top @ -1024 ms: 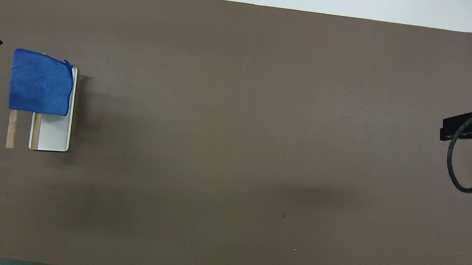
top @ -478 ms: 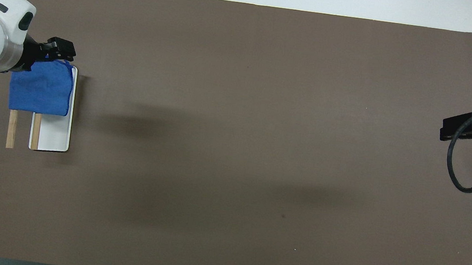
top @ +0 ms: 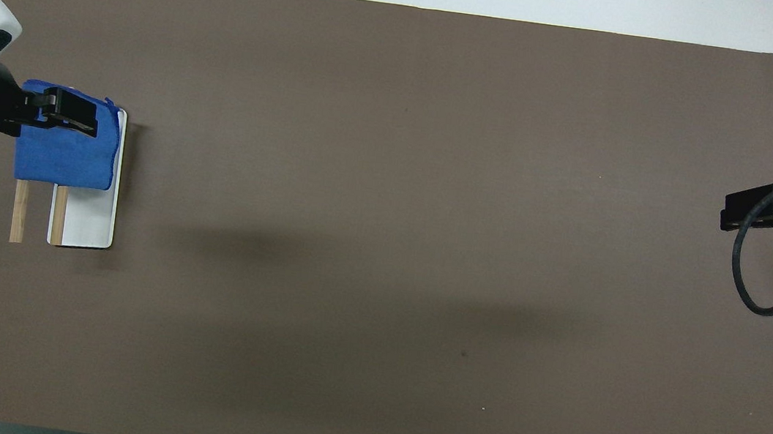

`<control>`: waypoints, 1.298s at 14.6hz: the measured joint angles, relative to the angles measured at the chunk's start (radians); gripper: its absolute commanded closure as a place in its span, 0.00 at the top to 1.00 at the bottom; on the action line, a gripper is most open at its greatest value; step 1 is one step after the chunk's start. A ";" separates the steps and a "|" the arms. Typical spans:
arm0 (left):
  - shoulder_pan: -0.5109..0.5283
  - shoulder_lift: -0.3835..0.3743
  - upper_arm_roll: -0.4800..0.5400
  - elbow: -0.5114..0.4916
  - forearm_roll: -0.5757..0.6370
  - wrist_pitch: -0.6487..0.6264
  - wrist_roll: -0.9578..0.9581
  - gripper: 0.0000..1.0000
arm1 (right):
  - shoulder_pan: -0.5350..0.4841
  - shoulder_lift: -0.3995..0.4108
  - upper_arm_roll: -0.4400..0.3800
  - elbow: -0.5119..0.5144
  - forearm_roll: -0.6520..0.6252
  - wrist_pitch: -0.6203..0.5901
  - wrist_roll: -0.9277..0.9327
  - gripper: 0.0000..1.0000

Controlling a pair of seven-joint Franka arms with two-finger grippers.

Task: Right arm passes towel to left arm to hang

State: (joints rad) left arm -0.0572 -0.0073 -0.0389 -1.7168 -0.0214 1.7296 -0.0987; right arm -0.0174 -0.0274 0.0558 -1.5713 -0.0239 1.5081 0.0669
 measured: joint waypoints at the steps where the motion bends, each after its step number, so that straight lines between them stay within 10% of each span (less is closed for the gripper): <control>1: 0.002 0.001 0.002 0.032 -0.002 -0.037 0.013 1.00 | 0.000 0.000 0.000 0.000 0.000 0.000 0.000 1.00; 19: 0.065 0.012 -0.007 0.130 -0.003 -0.190 0.140 1.00 | -0.002 0.000 -0.001 0.000 0.000 0.000 0.000 1.00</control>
State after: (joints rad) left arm 0.0081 0.0048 -0.0457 -1.5869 -0.0246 1.5392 0.0417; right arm -0.0192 -0.0274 0.0550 -1.5714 -0.0240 1.5080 0.0669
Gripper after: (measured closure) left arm 0.000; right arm 0.000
